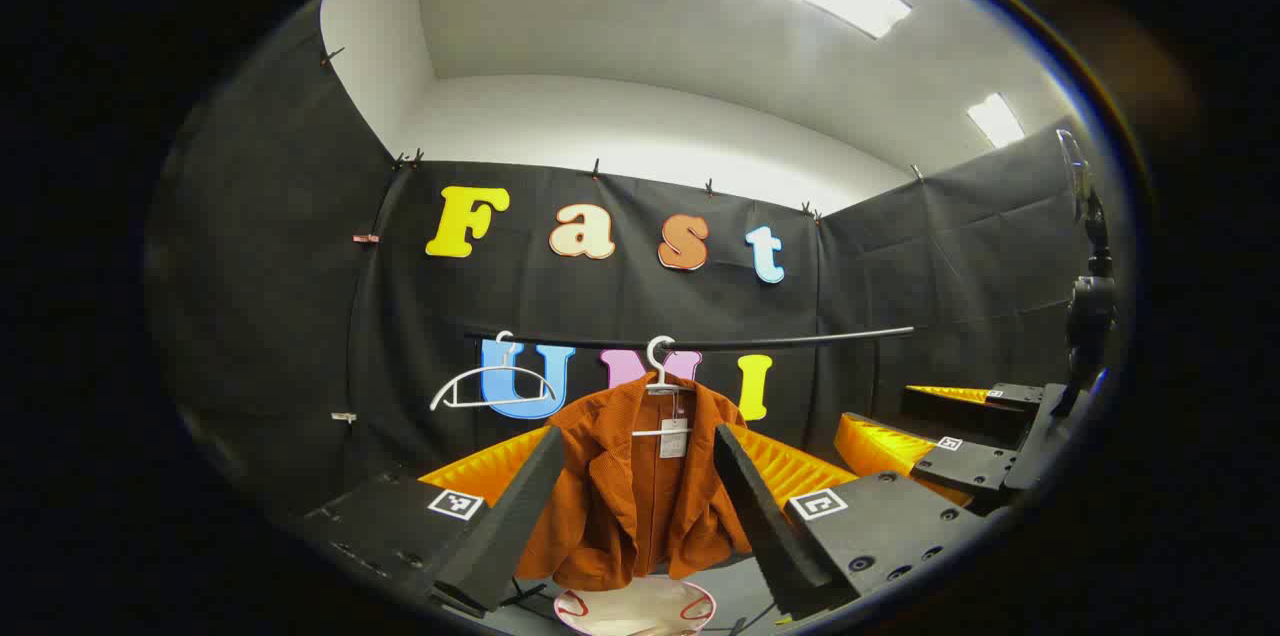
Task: Grasp the clothes on the hanger with both hands and then place them into the laundry hamper below.
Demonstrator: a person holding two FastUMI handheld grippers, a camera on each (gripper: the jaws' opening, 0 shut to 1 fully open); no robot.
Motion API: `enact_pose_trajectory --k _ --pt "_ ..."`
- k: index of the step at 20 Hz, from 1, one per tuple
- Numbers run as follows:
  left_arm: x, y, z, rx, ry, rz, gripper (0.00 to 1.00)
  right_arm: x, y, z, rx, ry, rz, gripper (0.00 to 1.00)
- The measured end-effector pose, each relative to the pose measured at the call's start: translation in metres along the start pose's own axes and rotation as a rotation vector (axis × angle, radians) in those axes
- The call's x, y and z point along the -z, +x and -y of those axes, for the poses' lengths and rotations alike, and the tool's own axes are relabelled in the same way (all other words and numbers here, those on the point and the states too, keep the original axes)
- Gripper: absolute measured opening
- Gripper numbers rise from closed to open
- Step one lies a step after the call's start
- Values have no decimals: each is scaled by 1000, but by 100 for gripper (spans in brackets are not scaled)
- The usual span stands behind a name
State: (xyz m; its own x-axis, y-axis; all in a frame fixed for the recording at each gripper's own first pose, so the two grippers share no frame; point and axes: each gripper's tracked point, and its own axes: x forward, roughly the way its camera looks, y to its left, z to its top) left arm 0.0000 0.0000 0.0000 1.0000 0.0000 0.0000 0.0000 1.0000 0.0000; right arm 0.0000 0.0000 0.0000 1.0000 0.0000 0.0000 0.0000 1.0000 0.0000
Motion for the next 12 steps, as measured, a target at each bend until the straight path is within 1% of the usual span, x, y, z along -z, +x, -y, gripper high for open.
enact_pose_trajectory --k 1,2,3,4,6,9,11,12 --pt "1 1 1 1 0 -7 95 1 2 0 0 5 -3 97" --pt "3 1 2 3 0 -14 95 4 1 0 -2 10 -10 99" --pt "4 2 3 5 -1 -21 95 6 1 0 -6 16 -14 97" --pt "5 2 4 11 -2 -23 95 6 1 0 -11 22 -13 99" --pt "3 4 5 26 -4 -21 95 4 1 0 -10 26 -8 97" --pt "3 5 6 37 -2 -20 95 5 3 1 -12 23 -8 99" --pt "4 5 7 43 3 -21 95 4 2 3 -9 18 -5 97" --pt "5 6 7 46 4 -25 95 4 2 4 -8 16 -3 99"
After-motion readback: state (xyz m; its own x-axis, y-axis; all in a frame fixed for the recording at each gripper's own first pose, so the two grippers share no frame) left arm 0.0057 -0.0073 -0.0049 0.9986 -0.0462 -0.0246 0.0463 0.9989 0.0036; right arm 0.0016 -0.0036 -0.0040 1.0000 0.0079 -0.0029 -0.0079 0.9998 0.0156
